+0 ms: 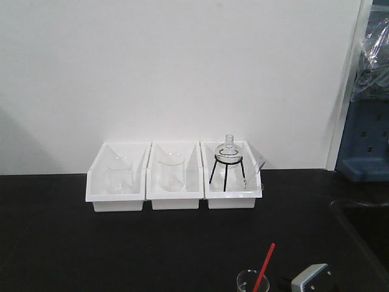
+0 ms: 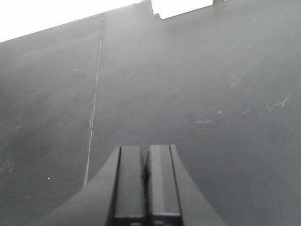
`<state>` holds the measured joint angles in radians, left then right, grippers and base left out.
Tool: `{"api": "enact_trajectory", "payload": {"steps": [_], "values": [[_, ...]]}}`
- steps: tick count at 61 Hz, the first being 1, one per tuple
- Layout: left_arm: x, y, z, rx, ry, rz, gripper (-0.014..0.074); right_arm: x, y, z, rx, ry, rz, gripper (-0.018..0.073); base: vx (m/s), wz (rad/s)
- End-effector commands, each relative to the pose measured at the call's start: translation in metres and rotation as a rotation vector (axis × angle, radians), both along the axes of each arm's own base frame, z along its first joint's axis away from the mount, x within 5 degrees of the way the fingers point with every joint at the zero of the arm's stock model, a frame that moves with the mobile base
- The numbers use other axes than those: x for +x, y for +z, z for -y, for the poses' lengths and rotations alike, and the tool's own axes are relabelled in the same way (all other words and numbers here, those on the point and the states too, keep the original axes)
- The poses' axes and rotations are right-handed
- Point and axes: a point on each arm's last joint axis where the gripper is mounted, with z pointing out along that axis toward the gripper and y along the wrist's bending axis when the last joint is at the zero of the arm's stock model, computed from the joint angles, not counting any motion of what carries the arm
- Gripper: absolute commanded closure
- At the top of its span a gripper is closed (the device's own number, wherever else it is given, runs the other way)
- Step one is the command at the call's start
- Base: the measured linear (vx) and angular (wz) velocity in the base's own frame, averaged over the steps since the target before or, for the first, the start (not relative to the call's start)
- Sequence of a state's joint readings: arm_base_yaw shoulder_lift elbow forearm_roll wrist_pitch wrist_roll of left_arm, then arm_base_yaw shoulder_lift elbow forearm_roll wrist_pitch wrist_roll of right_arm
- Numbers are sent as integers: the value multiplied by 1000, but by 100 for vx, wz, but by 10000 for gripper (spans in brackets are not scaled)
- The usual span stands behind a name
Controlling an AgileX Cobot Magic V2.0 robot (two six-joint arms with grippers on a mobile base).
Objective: Grab beaker from right and move to left
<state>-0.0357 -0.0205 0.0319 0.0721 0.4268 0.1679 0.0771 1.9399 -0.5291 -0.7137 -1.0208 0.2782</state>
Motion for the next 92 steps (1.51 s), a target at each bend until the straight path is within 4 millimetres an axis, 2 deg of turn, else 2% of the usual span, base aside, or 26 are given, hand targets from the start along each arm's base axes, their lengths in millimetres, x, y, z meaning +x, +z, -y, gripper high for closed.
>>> {"api": "enact_trajectory", "payload": {"steps": [1,17,25,34,44,49,58,66,80,92], "values": [[2,1,1,-2,-12,63,603,-6,27,8,54,-33,116,-79,0,0],[2,1,1,-2,-12,63,603,-37,53,11,75,-35,184,-62,0,0],[2,1,1,-2,-12,63,603,-56,76,12,111,-37,252,10,0,0],[2,1,1,-2,-12,63,603,-76,107,15,117,-66,329,225,0,0],[2,1,1,-2,-12,63,603,-101,146,22,258,-176,297,574,0,0],[2,1,1,-2,-12,63,603,-116,162,27,304,-234,302,569,0,0],[2,1,1,-2,-12,63,603,-139,176,37,351,-352,288,564,0,0],[2,1,1,-2,-12,63,603,-156,188,41,353,-384,355,564,0,0],[2,1,1,-2,-12,63,603,-173,199,42,371,-367,452,564,0,0],[2,1,1,-2,-12,63,603,-175,200,42,370,-365,460,564,0,0]]}}
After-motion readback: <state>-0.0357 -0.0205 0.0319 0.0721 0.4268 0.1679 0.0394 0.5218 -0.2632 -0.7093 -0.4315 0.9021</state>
